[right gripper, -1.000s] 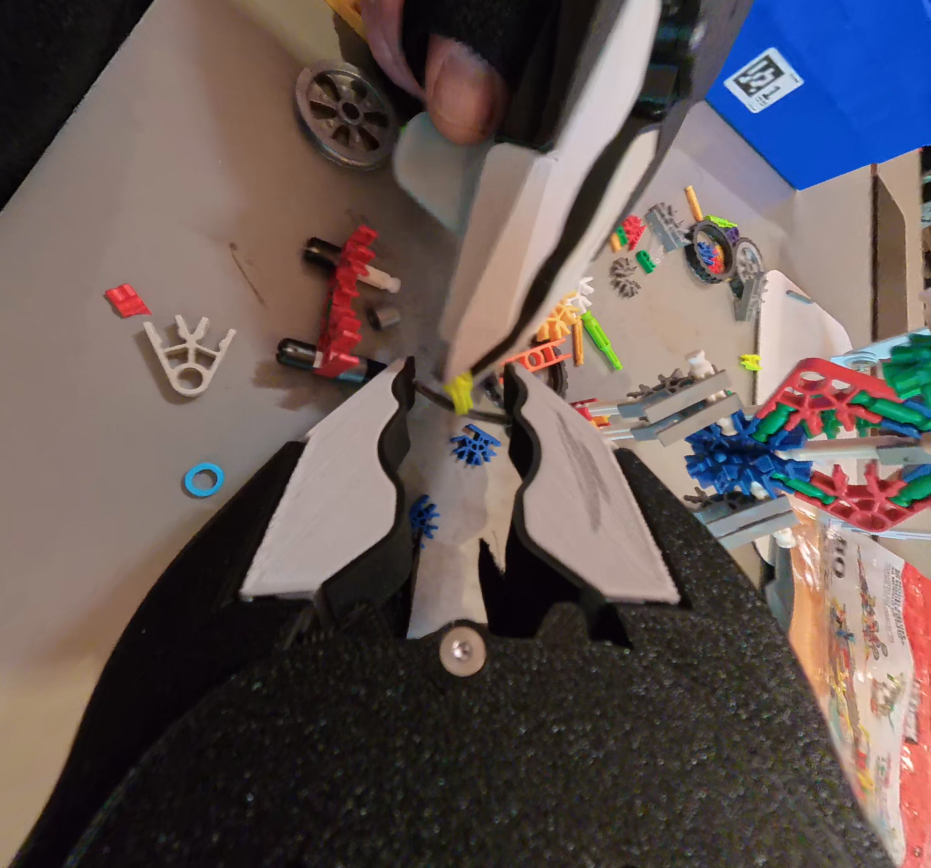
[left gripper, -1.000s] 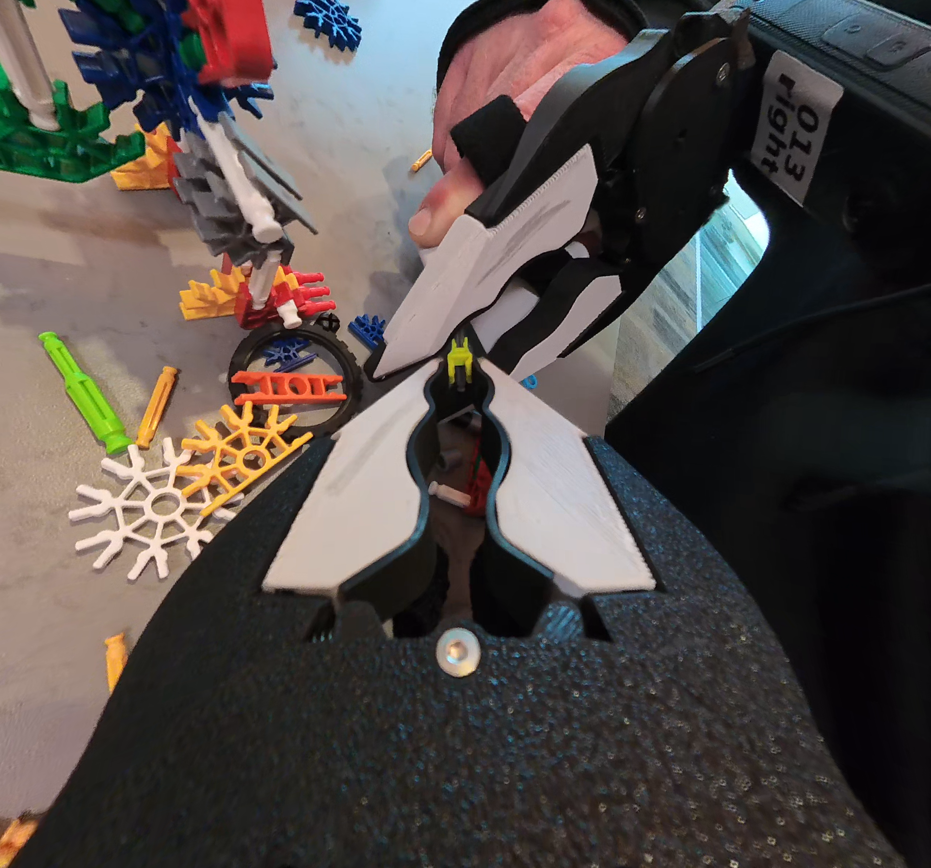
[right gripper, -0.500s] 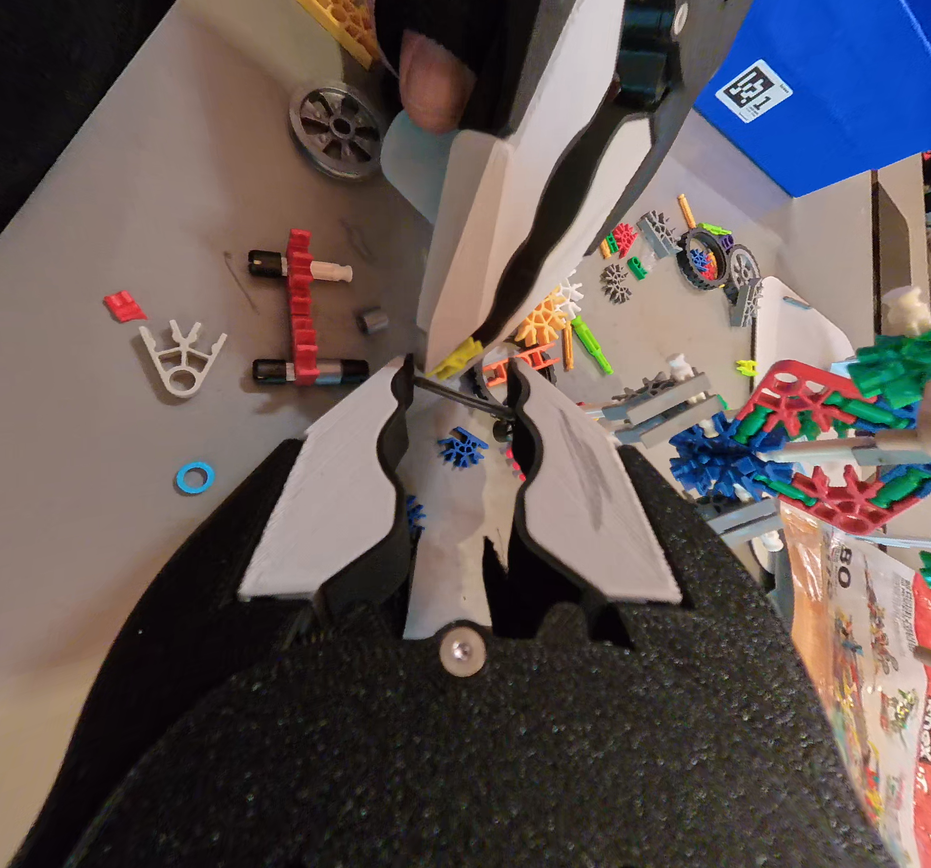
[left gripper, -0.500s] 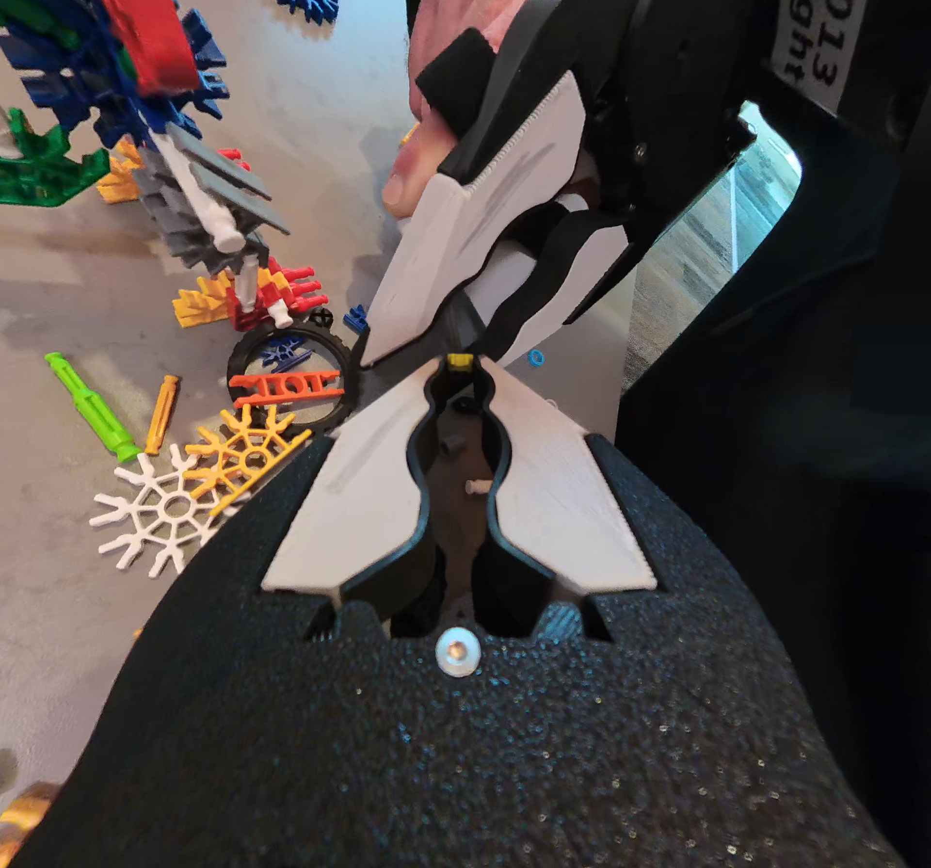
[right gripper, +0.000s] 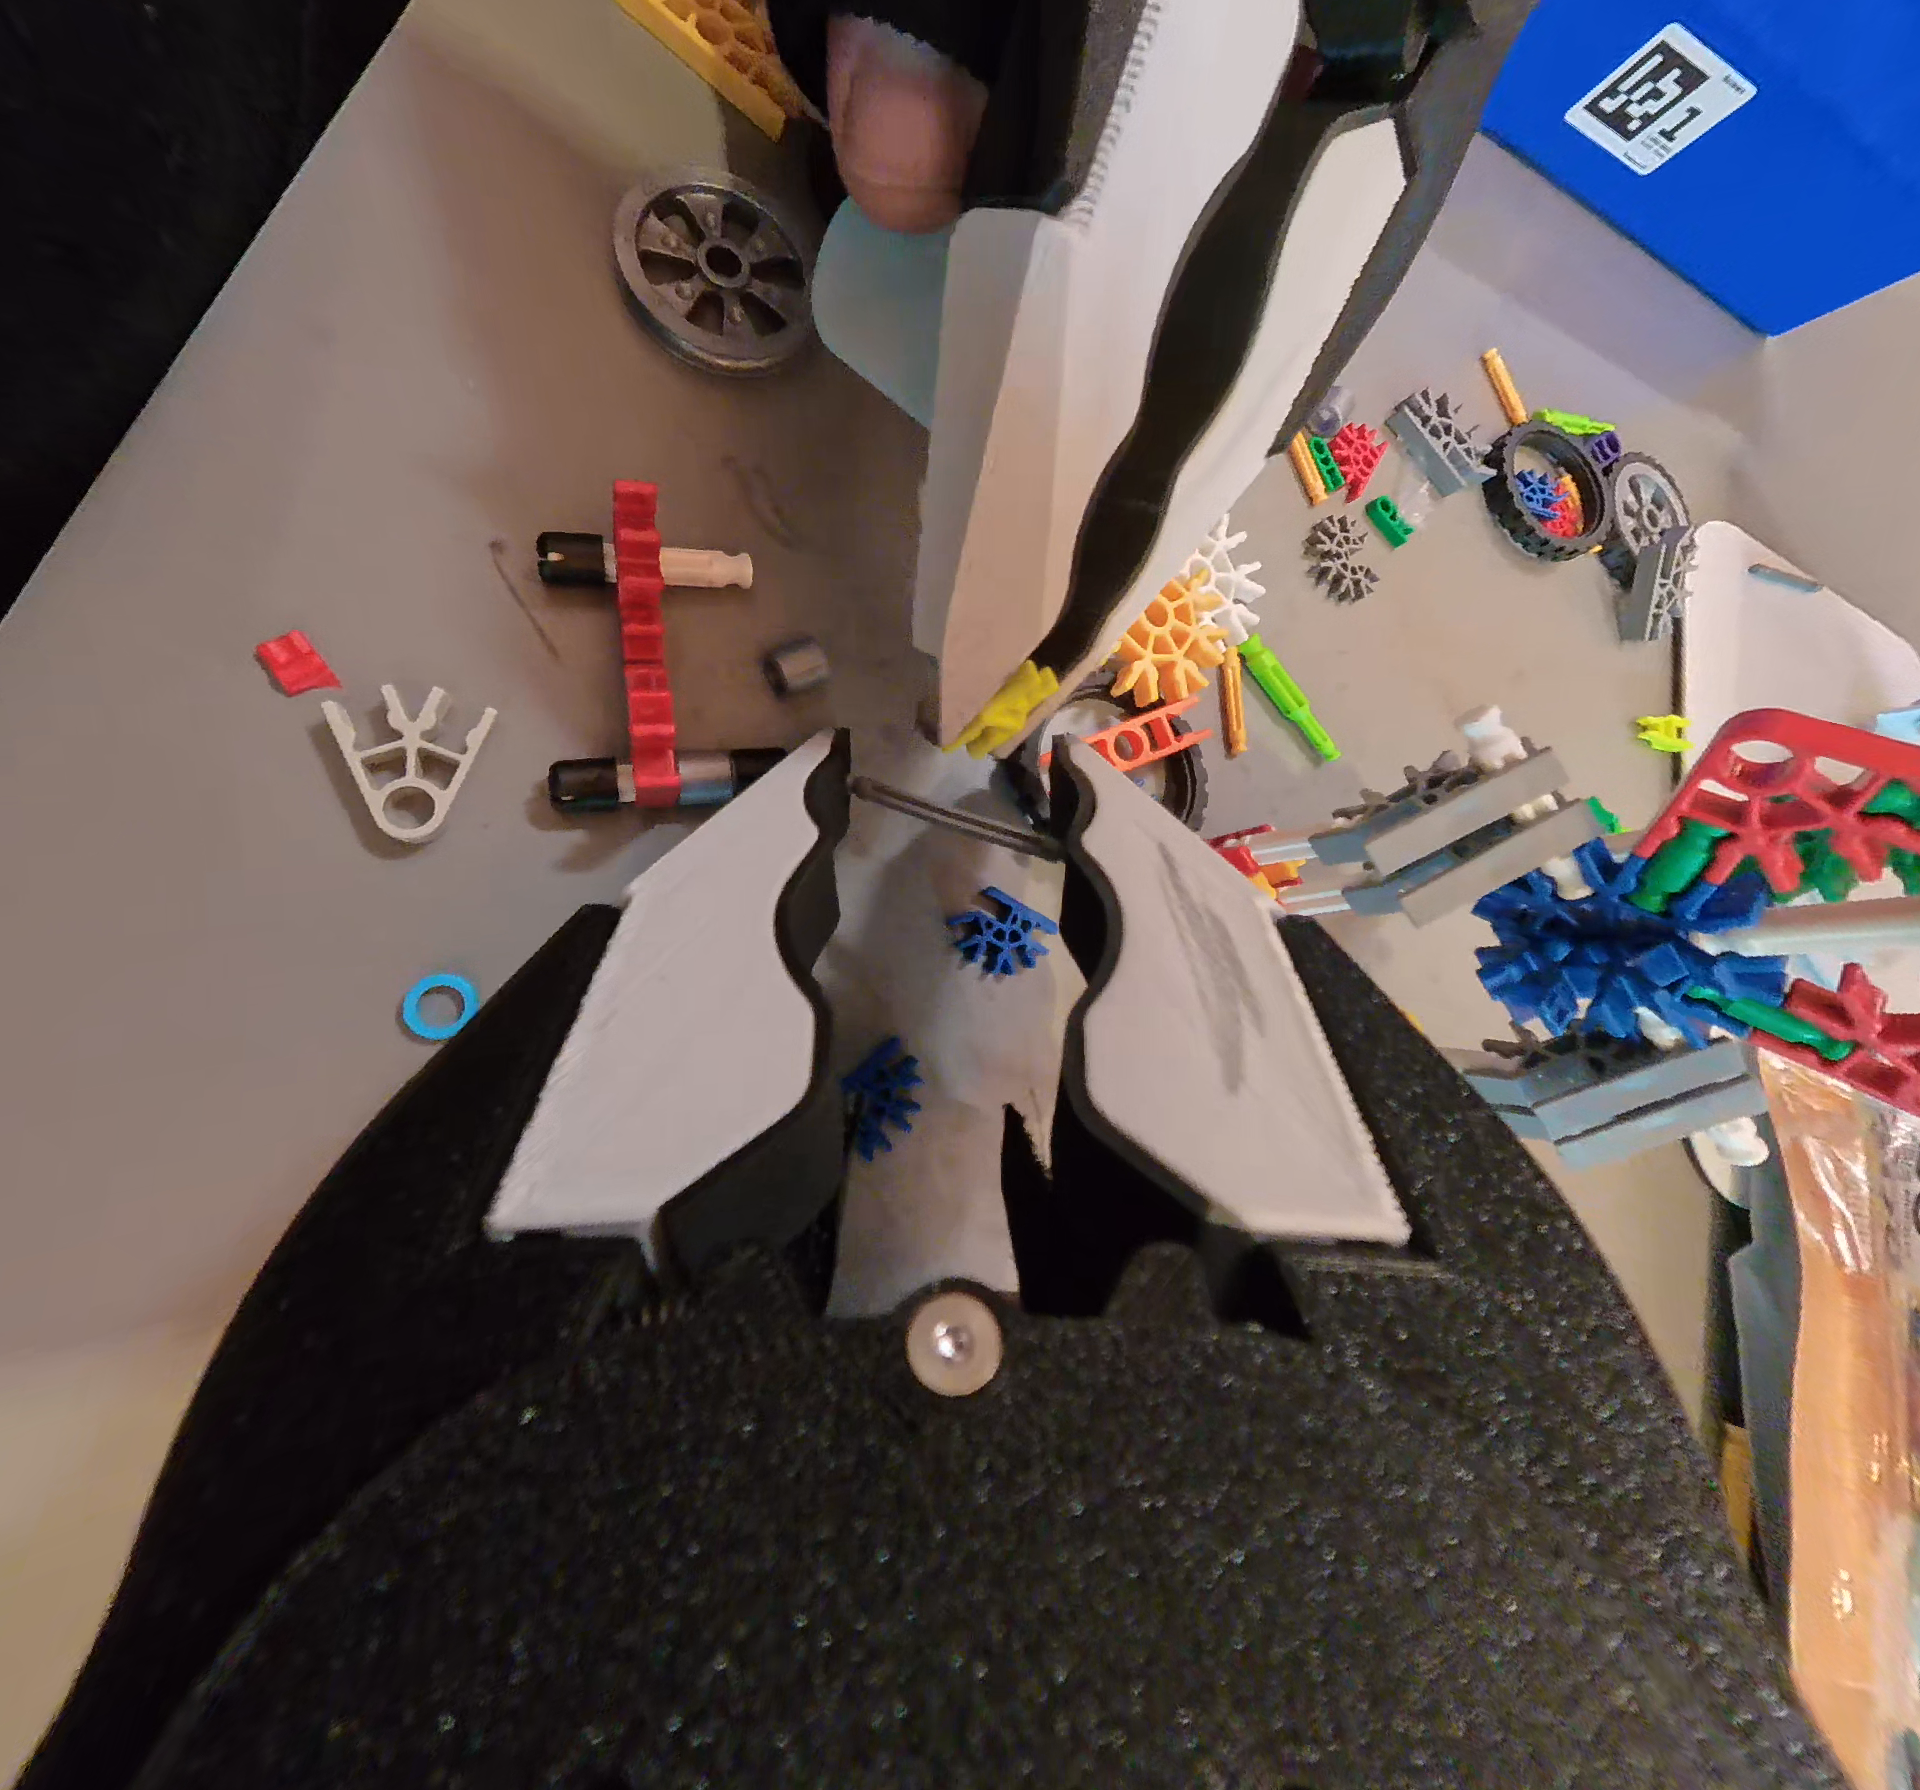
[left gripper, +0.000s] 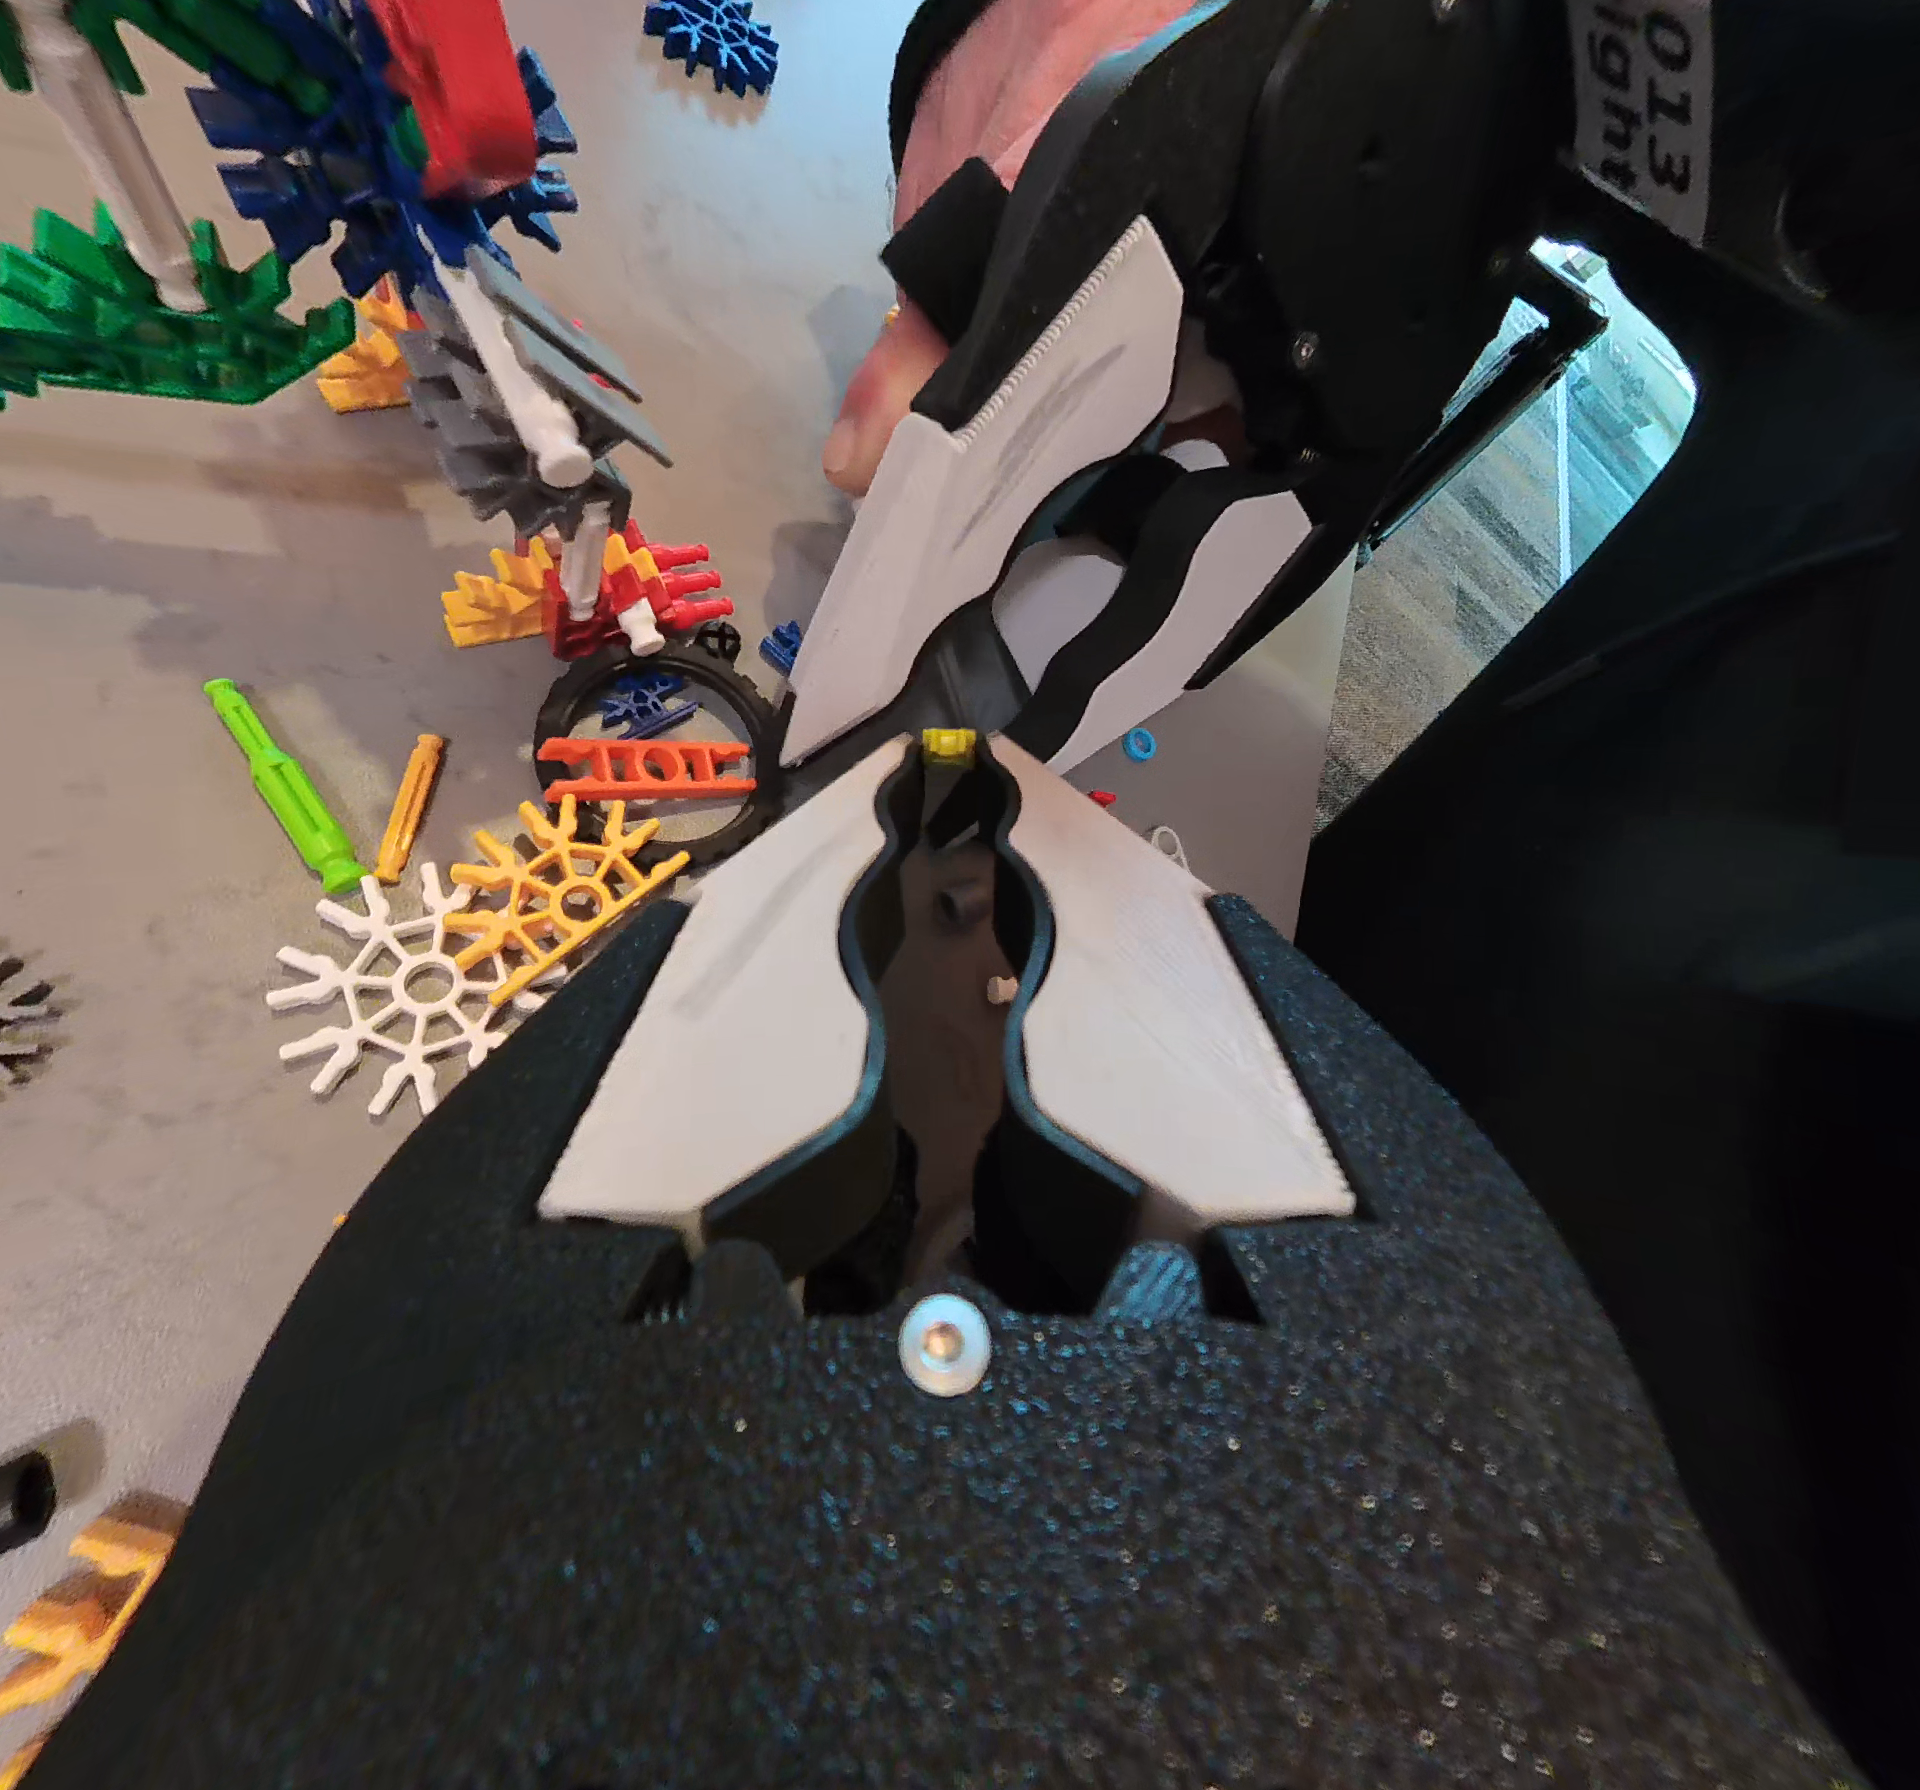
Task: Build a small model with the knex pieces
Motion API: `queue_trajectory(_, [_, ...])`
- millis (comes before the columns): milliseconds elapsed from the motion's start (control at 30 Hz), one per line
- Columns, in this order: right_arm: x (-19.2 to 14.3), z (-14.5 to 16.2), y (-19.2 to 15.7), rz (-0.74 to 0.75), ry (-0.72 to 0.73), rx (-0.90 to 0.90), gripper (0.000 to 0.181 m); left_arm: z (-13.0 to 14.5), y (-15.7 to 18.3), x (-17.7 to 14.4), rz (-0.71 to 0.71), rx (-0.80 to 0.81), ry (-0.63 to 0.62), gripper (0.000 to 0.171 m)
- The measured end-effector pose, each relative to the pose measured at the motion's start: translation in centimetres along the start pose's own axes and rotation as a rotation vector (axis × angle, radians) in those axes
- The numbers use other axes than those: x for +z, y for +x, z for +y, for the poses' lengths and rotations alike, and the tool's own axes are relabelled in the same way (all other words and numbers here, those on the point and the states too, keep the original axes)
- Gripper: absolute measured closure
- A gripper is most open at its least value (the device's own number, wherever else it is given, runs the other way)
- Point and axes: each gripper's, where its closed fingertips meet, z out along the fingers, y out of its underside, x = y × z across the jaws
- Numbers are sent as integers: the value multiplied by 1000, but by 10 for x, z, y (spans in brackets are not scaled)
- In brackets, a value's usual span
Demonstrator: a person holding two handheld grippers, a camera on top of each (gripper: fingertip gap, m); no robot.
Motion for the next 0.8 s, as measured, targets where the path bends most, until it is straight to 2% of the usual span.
queue_trajectory(300, [0,1,-4,-79,20,100,142,6,0,0,-32,35,-29,164])
queue_trajectory(533, [-11,-6,4,-160,87,253,142,0,-3,-7,-59,44,7,164])
queue_trajectory(800, [-14,-13,5,-128,120,208,142,-6,0,-7,-31,26,40,164])
